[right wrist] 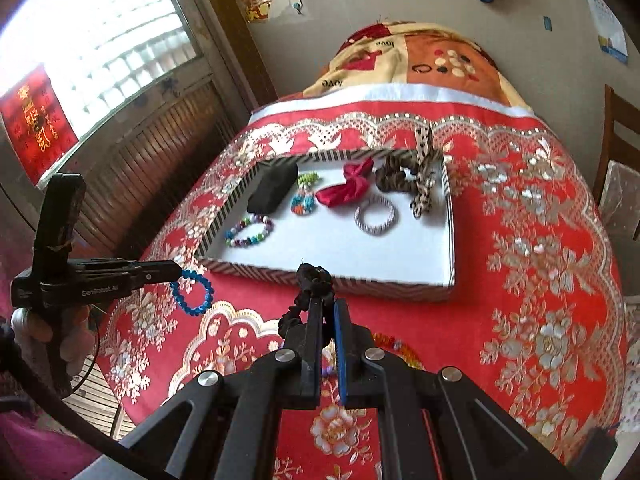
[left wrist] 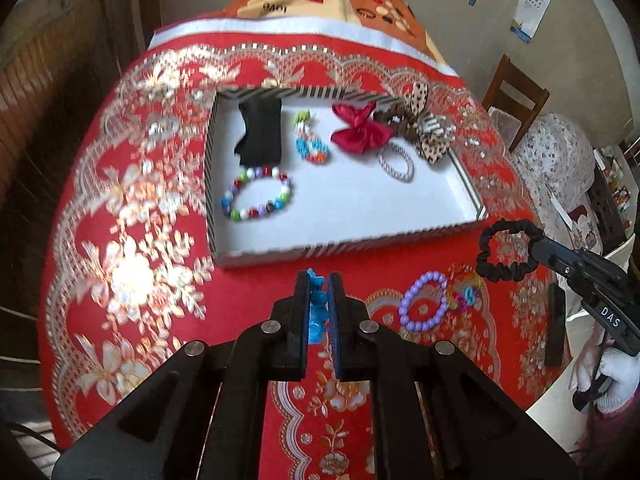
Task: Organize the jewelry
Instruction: 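Carry the blue bracelet and black scrunchie into the tray with both tools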
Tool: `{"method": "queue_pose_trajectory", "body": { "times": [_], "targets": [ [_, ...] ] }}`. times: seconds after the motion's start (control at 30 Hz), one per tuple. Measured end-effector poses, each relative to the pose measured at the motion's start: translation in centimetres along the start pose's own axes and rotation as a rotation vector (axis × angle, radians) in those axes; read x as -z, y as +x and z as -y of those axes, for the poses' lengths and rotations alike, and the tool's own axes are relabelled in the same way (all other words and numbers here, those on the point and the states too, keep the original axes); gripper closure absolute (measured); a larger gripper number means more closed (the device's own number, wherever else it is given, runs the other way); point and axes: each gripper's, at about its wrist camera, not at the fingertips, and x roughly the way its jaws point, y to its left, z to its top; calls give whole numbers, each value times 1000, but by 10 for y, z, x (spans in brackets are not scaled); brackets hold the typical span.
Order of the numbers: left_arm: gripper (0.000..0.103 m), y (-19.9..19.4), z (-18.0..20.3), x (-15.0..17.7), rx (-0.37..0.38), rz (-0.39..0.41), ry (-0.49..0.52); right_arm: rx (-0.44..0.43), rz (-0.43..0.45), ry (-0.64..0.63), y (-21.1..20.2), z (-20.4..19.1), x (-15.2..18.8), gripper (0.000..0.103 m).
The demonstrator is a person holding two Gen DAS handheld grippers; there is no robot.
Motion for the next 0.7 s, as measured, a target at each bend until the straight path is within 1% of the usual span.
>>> {"method": "queue_pose_trajectory", "body": {
  "times": [0.23,0.4,0.43,0.7],
  "targets": [
    [96,-6,7,-27,-25,51,30,8,29,-8,1,4,-21,98],
    [96,-1,11,-46,-42,68,50,18,32,-18,7,7,-33,98],
    [96,0,12,-49,-45,81,57,19,32,-16,8,8,-35,98],
    [96,18,16,-76,-50,75,58,28,26,-21,22,15,-51,98]
  ]
}}
